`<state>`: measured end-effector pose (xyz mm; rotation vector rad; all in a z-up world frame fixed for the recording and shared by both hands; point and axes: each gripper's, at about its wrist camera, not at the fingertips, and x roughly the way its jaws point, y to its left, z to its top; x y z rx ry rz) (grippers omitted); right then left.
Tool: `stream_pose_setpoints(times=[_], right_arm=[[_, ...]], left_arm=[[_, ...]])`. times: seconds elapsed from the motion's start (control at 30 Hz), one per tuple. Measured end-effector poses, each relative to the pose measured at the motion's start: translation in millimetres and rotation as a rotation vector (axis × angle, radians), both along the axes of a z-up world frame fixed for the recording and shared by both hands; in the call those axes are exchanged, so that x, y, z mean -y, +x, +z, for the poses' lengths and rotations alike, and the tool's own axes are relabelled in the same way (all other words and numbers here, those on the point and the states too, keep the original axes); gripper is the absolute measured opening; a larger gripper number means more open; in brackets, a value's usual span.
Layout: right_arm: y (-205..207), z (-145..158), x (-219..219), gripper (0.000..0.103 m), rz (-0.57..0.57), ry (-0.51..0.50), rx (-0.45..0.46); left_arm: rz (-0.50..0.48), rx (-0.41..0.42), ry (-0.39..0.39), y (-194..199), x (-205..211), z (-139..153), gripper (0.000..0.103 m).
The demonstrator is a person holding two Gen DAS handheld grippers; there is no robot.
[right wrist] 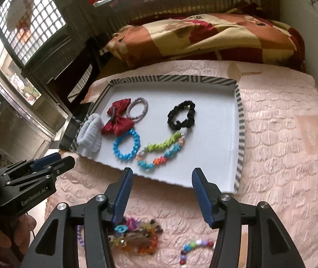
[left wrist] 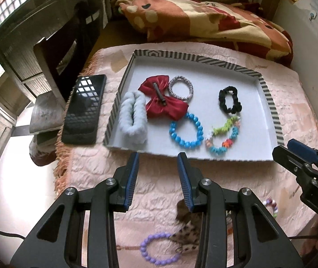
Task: Organize jewelry
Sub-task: 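Withdraw both tools from the tray back to the remaining jewelry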
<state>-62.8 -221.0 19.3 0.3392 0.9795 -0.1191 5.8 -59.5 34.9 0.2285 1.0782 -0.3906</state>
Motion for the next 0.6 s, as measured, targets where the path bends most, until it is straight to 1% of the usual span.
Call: stream_pose_setpoints(times=[0.23, 0.3, 0.47, 0.6], right_arm=[[-19.3, 3.3, -18.0, 0.053, -0.007, -0.013, -0.001], [-25.4, 5.3, -22.8, 0.053, -0.01, -0.022, 0.001], [-38.7, 7.7, -32.4, 0.054, -0.022, -0.037, 0.005], [-47.5, 8.8, -39.0, 0.056, -0.029, -0.042, 0.01]], left_arm=[[-0.007, 0.013, -0.004, -18.8, -17.3, 3.6, 0.035], [-0.011, 0.015, -0.009, -24.1, -21.7, 4.2, 0.038], [-0.019, 0.019, -0.018, -36.1, -31.2, 6.2, 0.04], [-0.018, 0.019, -0.029, -44.9, -38.6, 6.9, 0.042]])
